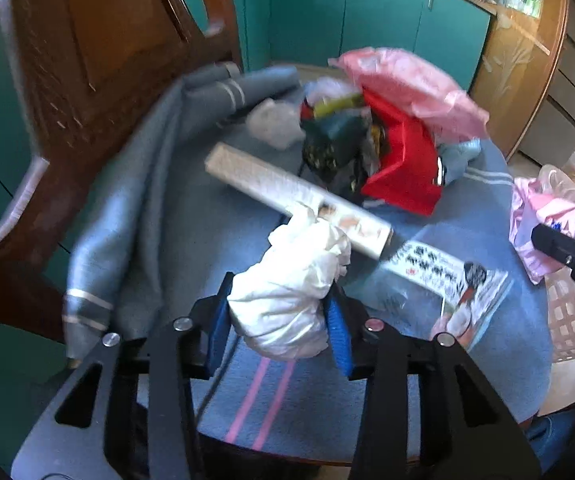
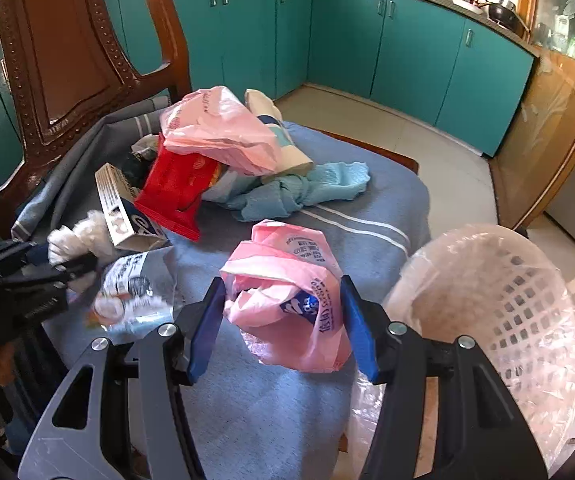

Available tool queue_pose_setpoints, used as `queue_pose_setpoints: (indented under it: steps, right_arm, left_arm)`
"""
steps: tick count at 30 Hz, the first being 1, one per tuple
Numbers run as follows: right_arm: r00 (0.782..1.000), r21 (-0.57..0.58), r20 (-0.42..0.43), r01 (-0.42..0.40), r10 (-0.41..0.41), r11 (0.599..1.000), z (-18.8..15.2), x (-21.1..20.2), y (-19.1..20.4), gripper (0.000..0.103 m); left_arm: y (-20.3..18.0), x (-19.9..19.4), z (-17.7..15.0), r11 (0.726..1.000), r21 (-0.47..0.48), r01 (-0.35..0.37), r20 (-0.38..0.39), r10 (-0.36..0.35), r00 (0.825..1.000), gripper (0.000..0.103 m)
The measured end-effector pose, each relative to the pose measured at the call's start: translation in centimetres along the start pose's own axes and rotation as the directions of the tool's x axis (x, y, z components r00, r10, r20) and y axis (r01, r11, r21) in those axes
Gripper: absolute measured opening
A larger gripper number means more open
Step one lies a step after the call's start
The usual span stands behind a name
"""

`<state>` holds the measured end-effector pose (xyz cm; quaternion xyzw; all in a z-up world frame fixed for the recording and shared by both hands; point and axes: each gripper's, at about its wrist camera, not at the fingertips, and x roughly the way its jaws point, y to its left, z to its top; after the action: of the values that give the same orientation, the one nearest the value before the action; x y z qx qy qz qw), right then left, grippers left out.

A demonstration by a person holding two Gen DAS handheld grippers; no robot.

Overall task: Collect trash
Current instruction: 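Grasp the pink plastic bag with the right tool while the left tool grasps the white tissue, then lift the pink bag with the right tool while the left tool lifts the white tissue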

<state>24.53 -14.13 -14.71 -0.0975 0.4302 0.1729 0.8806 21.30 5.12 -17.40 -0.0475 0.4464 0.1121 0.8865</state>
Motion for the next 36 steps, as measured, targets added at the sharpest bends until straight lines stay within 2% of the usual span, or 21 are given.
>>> queue_pose_setpoints:
  steps: [9,17,36]
  right_arm:
    - [1.000,-0.002,0.020,0.021,-0.021,1.000,-0.1,-0.7,0.2,0.057]
    - [0.999,-0.001,0.029,0.022,-0.022,1.000,-0.4,-1.1,0.4,0.057]
    - [0.998,-0.025,0.062,0.011,-0.010,1.000,-0.5,-2.0,1.1,0.057]
  left_arm:
    - [0.6,-4.5,0.7,0.996,-0.010,-0.090,0.137,0.090,0.986,0.043]
    - [0.7,-7.7,0.2,0.994,-0.015,-0.108,0.211,0.109,0.971,0.043]
    - [0.4,-9.6,-0.4,0.994,-0.008,-0.107,0.255,0.105,0.961,0.043]
